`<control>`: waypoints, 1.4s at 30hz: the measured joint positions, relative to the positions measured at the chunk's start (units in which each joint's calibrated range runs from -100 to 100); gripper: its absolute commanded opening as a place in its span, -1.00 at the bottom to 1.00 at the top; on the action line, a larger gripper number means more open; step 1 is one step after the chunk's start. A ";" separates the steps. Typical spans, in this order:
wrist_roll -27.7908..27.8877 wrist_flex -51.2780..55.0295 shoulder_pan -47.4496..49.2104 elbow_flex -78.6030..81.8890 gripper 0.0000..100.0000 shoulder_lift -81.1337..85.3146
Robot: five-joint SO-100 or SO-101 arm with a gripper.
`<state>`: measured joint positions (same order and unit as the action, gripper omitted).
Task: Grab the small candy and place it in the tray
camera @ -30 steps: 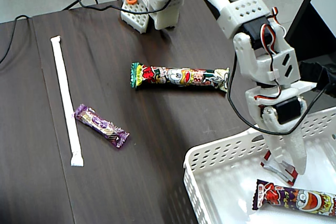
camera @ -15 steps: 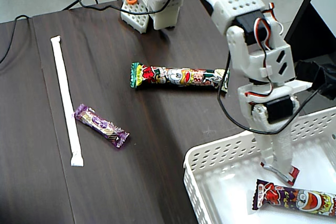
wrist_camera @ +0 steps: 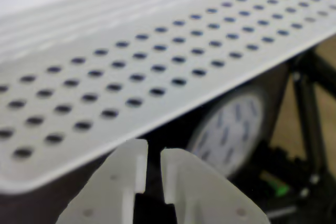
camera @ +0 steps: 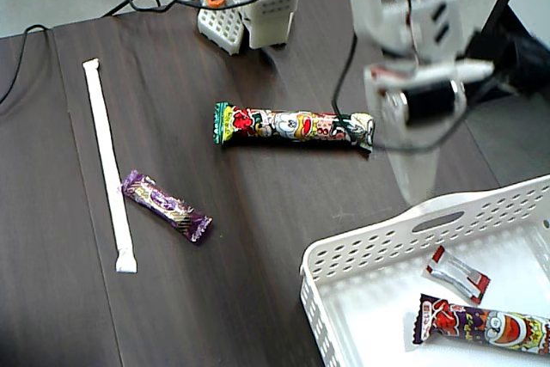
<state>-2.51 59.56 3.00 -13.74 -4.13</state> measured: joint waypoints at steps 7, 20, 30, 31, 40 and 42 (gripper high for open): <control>0.00 10.15 -1.65 9.69 -0.97 12.43; 0.00 -0.68 -1.72 61.81 -0.96 52.48; 2.97 0.60 -1.27 84.22 -0.96 80.93; 3.48 1.37 -1.20 85.73 -0.96 83.27; 4.60 11.60 -1.42 92.31 -0.97 102.21; 4.60 13.23 -1.42 92.31 -0.97 102.63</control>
<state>2.10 72.78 1.57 78.57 98.50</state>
